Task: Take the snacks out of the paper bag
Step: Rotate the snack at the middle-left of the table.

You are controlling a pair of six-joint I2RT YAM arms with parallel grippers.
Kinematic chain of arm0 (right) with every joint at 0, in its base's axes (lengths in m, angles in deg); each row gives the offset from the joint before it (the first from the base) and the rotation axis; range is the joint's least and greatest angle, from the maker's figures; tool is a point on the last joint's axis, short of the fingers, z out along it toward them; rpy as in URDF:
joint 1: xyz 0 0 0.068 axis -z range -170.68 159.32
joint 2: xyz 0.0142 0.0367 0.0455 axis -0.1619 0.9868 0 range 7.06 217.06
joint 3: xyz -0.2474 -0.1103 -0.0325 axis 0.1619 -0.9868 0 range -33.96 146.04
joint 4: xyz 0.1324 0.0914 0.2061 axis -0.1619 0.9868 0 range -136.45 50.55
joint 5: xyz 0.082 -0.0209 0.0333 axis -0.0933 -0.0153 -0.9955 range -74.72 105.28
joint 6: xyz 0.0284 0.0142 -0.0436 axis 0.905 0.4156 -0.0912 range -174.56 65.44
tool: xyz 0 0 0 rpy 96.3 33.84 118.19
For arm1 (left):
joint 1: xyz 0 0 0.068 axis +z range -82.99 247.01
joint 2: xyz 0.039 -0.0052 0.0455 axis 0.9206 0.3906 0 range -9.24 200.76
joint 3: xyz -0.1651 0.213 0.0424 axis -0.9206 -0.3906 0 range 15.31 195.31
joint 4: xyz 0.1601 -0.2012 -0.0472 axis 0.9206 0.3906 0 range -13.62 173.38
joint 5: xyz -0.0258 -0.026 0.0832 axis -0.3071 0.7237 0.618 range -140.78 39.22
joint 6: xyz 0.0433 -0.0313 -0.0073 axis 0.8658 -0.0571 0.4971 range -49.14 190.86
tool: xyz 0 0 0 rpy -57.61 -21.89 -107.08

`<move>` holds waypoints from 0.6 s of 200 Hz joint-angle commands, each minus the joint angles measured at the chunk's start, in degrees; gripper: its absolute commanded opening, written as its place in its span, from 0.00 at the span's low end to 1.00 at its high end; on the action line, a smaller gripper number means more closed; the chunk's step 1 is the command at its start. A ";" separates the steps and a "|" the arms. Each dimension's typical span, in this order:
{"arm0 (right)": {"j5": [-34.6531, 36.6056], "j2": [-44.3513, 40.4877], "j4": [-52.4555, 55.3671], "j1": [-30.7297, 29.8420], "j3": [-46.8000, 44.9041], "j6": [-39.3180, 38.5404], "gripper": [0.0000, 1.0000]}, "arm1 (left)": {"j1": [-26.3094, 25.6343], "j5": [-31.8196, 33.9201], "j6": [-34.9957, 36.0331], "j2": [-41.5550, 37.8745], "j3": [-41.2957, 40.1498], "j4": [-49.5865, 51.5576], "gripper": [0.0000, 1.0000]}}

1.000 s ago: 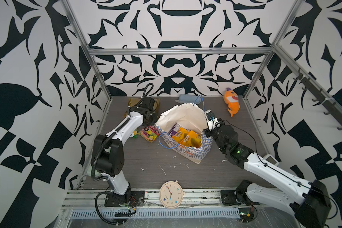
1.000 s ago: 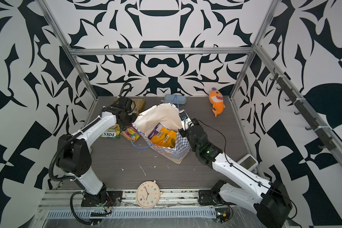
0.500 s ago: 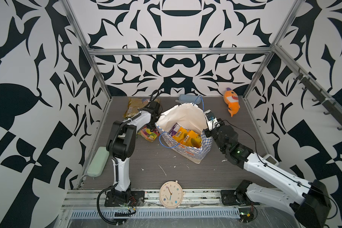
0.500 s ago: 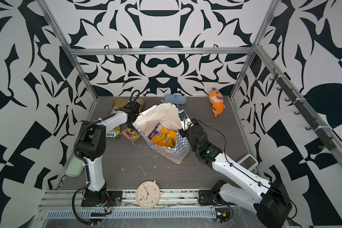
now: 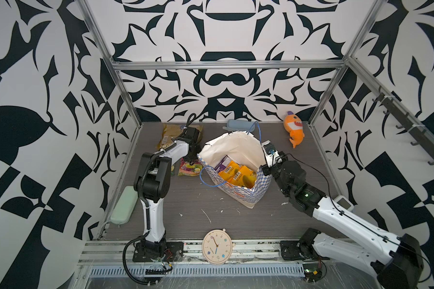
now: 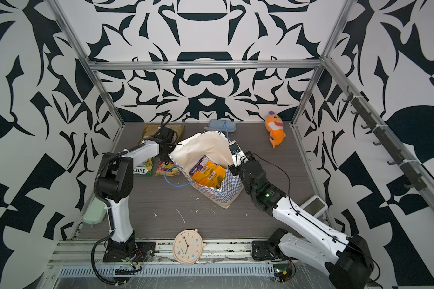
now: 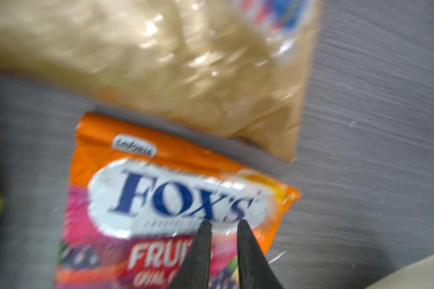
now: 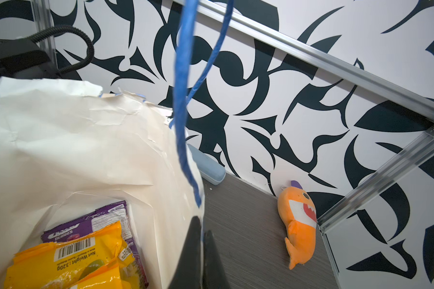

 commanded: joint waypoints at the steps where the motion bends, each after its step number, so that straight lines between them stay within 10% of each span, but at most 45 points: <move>1: 0.96 -2.14 -5.09 0.13 0.82 -0.66 0.00 | 1.30 2.59 -2.63 -2.98 -2.53 -1.54 0.23; 120: 0.64 0.72 -3.00 2.85 4.97 0.49 0.00 | -2.23 9.31 3.20 -28.43 -6.20 -2.19 0.30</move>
